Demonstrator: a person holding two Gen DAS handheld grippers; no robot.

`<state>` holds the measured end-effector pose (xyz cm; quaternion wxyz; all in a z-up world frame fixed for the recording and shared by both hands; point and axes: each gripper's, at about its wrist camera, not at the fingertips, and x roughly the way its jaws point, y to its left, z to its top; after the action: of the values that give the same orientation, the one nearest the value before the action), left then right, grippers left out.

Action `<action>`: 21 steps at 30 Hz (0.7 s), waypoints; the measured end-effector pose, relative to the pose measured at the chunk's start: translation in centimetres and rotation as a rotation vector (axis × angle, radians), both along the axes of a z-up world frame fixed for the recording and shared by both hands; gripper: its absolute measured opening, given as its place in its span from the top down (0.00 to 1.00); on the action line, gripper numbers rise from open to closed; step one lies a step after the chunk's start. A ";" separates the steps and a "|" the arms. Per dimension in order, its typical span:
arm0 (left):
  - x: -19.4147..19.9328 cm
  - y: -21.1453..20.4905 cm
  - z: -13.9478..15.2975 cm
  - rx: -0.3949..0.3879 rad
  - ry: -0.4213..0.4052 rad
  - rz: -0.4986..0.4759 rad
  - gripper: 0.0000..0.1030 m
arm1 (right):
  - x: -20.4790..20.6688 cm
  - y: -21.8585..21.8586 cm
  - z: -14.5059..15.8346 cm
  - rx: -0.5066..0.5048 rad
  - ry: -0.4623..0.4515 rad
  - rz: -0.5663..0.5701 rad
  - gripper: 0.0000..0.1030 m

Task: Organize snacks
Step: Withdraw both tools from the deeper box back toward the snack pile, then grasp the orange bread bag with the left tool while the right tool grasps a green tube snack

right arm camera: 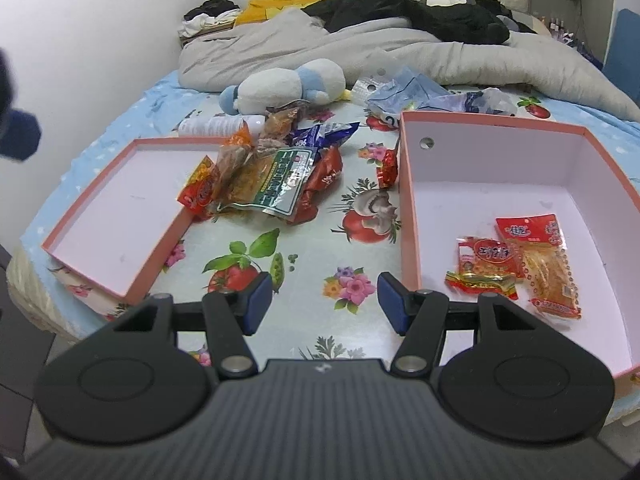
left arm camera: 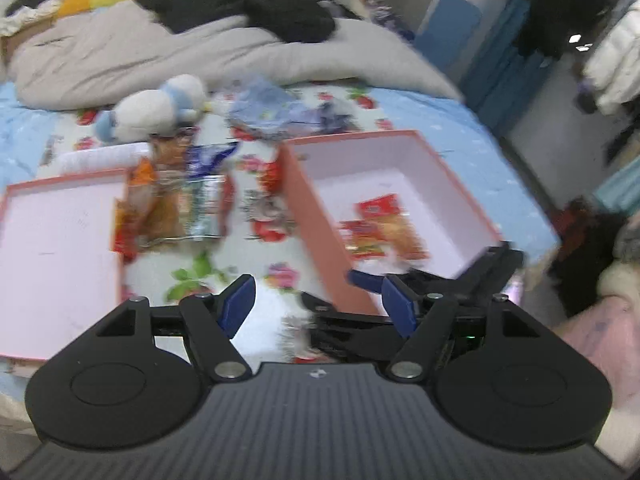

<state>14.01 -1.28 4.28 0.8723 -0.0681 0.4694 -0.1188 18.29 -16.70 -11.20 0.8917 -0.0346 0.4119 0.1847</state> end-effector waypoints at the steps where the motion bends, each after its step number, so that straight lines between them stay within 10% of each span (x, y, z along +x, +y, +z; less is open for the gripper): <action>1: 0.5 0.5 -0.4 -0.008 0.027 0.017 0.28 | 0.1 0.1 -0.1 0.002 0.001 -0.004 0.41; 21: 13.3 11.0 -8.5 -0.098 0.212 0.256 0.28 | 6.9 6.1 -5.4 0.082 0.041 0.147 0.41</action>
<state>27.31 9.74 -4.24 0.8216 -0.1818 0.5399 -0.0217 25.20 -10.57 -16.64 0.8677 -0.0241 0.4186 0.2671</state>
